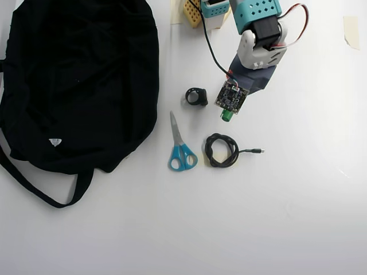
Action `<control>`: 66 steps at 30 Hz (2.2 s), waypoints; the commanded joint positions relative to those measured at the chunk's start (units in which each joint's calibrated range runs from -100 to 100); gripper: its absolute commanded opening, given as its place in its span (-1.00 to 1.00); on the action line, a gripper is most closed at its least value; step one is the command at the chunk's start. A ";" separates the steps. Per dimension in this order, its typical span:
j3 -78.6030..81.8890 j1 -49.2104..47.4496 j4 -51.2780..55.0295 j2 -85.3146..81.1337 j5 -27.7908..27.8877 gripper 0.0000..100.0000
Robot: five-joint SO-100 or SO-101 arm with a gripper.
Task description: Put the green marker into the black bag
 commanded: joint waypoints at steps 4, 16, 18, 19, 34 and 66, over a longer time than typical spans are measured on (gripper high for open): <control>-0.44 -0.43 4.41 -4.02 3.14 -0.96; 2.35 7.20 6.04 -4.19 15.52 -0.96; 2.26 8.10 6.04 -4.77 16.73 -0.96; 2.26 8.39 6.04 -5.52 17.20 -0.96; 2.26 17.67 9.83 -14.15 17.83 -0.96; -14.81 74.44 -2.23 0.29 17.93 -0.96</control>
